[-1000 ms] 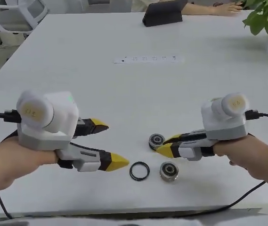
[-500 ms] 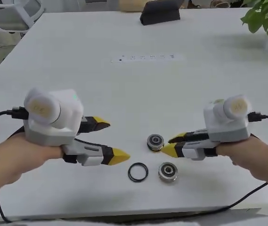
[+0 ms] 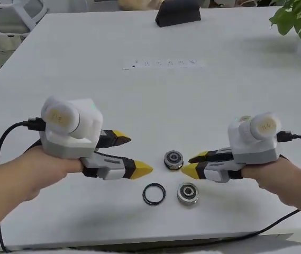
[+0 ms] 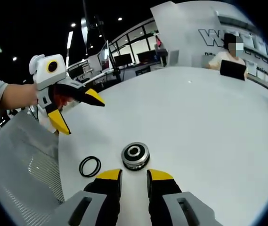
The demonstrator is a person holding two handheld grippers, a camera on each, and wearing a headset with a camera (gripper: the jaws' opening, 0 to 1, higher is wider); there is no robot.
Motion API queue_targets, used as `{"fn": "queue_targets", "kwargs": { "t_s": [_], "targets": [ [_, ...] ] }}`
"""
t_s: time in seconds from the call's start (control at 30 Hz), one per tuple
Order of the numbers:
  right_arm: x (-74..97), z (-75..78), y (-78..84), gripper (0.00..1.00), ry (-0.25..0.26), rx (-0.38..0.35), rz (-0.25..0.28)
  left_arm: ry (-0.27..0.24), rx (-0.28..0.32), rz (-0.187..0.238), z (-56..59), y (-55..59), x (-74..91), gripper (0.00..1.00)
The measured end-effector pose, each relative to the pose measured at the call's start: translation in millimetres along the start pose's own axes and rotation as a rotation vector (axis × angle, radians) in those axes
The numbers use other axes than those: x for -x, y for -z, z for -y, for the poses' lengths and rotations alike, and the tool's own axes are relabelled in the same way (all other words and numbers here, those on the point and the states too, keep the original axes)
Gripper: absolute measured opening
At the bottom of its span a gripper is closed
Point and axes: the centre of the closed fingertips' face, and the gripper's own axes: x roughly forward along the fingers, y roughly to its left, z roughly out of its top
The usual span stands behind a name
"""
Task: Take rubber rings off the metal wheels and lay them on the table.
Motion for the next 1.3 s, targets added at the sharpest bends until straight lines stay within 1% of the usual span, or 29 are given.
{"fn": "queue_targets", "kwargs": {
  "t_s": [0.07,0.2,0.33,0.5,0.7,1.17,1.3],
  "targets": [
    [-1.4,0.5,0.1,0.19,0.002,0.006,0.002,0.000,0.003,0.001,-0.2,-0.6,-3.3,0.47],
    [-3.5,2.4,-0.1,0.18,0.009,0.009,0.008,0.002,-0.011,-0.010,0.0,0.6,-10.7,0.46],
    [-5.2,3.3,0.3,0.18,0.011,0.013,0.009,0.010,-0.015,-0.016,2.5,1.2,-16.5,0.46],
    [-7.2,4.4,0.8,0.17,0.014,0.021,0.009,0.017,-0.017,-0.015,1.9,0.3,-23.5,0.45],
    [-10.1,5.9,0.3,0.15,0.015,0.032,0.012,0.029,-0.026,-0.018,6.3,-2.2,-33.1,0.44],
    [-13.5,6.0,-0.5,0.11,0.019,0.064,0.021,0.048,-0.036,-0.035,11.7,0.4,-54.6,0.40],
    [-13.2,6.6,0.0,0.09,0.023,0.076,0.021,0.054,-0.051,-0.042,14.4,0.5,-60.6,0.37]
  ]
}}
